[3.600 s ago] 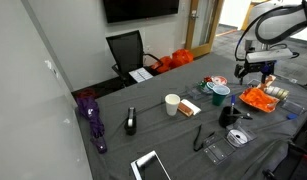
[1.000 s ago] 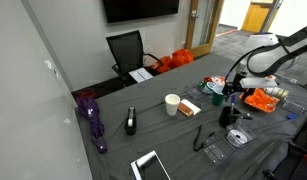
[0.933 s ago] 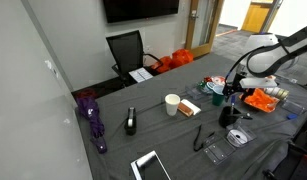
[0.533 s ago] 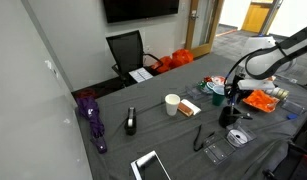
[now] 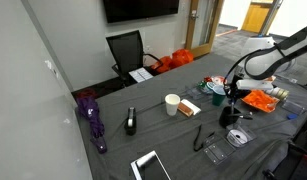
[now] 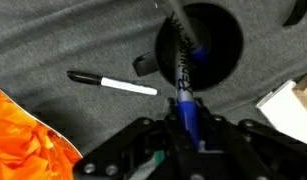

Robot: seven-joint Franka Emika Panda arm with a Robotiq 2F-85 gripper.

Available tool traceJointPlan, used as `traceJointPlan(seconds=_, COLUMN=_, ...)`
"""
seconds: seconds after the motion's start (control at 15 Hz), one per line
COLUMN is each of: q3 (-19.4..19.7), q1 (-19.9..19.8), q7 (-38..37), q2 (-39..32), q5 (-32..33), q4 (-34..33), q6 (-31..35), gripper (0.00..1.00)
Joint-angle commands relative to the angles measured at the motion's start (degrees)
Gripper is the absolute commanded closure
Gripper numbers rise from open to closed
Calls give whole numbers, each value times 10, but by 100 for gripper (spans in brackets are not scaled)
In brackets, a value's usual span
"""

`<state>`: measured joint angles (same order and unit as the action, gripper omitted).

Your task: Se the green cup straight and put the marker inside it

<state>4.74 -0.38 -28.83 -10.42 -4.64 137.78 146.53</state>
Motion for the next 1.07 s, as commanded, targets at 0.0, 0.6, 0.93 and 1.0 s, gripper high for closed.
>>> traceJointPlan(seconds=0.0, q3=2, q1=3, q7=0, q2=13, q5=1, q4=1, q6=-25, gripper=95)
traceJointPlan(seconds=0.6, q3=-10, q1=3, q7=-7, q2=117, q5=36, q4=16, q6=-94, gripper=95)
traceJointPlan(seconds=0.93, q3=-19, q1=-5, q7=-9, q2=155, q5=47, q4=18, q6=-79, gripper=95)
traceJointPlan(seconds=1.0, q3=-20, q1=-7, q7=-11, q2=162, q5=55, q4=18, q6=-73, gripper=95)
